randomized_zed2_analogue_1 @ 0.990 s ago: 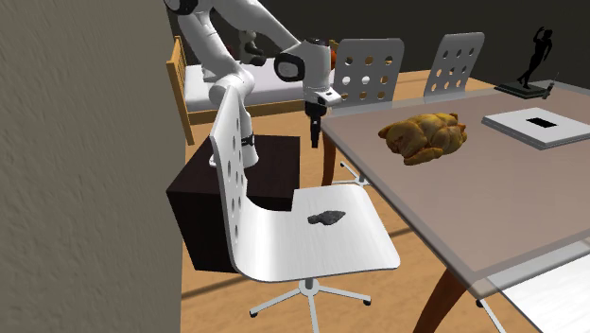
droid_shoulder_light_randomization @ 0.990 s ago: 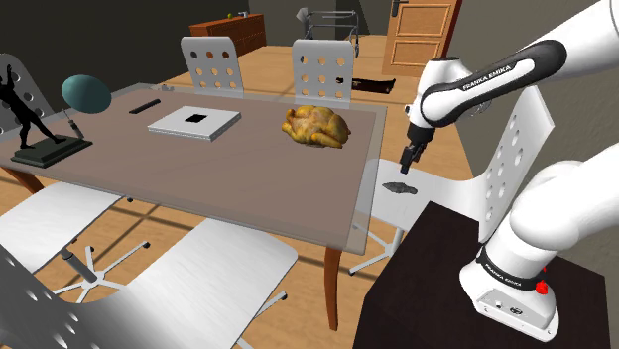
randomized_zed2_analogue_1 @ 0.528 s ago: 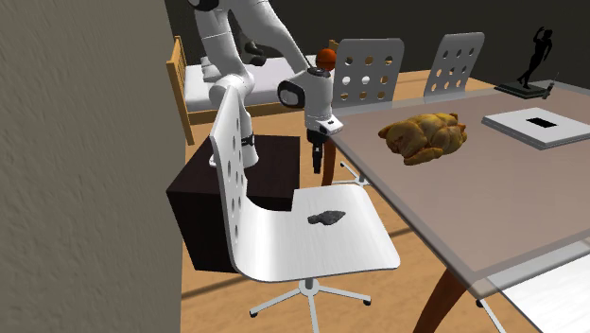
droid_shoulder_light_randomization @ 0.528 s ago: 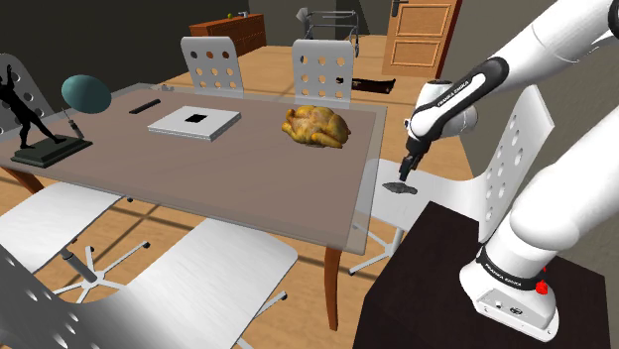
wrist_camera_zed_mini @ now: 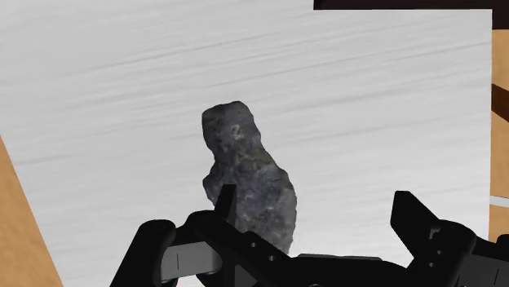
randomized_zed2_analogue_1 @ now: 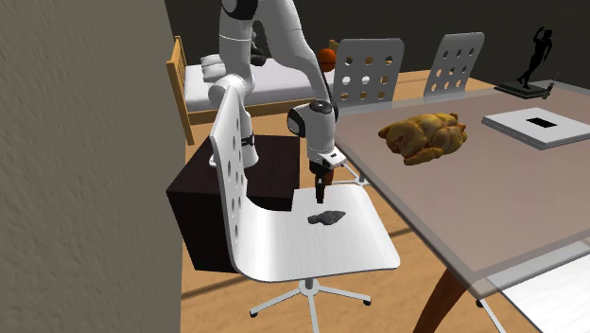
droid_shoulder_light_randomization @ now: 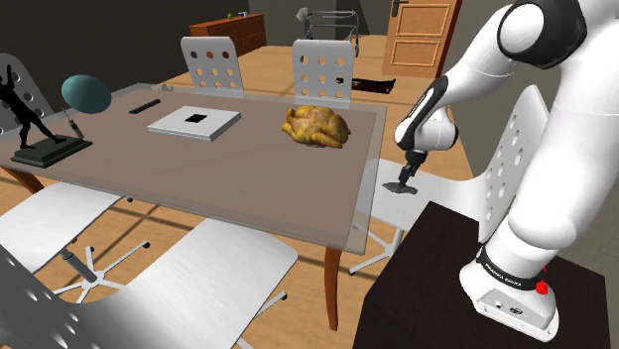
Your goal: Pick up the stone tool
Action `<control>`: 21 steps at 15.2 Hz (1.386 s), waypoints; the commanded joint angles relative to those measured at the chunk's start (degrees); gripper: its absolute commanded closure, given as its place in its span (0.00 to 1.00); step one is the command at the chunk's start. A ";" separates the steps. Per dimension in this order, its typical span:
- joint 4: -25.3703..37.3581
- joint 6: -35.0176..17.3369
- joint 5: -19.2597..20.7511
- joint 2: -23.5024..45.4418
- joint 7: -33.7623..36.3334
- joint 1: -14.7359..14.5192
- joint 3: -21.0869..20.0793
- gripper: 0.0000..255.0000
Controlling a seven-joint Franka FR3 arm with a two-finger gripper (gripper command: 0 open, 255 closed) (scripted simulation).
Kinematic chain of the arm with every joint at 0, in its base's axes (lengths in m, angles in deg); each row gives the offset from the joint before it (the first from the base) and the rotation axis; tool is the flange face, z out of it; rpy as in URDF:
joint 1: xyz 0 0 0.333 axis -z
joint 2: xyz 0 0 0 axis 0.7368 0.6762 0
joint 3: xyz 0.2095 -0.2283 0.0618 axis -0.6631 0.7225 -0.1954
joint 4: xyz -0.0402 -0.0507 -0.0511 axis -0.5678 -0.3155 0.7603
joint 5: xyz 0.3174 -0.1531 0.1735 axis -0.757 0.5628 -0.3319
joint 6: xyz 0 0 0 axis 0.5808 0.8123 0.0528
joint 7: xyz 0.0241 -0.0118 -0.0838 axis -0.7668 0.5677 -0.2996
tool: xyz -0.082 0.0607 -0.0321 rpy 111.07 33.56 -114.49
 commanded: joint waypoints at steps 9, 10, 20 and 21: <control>9.29 -5.75 -14.44 15.48 -14.70 11.43 -10.27 0.00; 9.64 -6.34 -15.09 16.36 -15.28 12.08 -11.04 0.00; 10.39 -7.25 -16.05 17.91 -16.10 13.08 -12.29 1.00; 10.36 -7.30 -16.09 17.92 -16.14 13.12 -12.34 1.00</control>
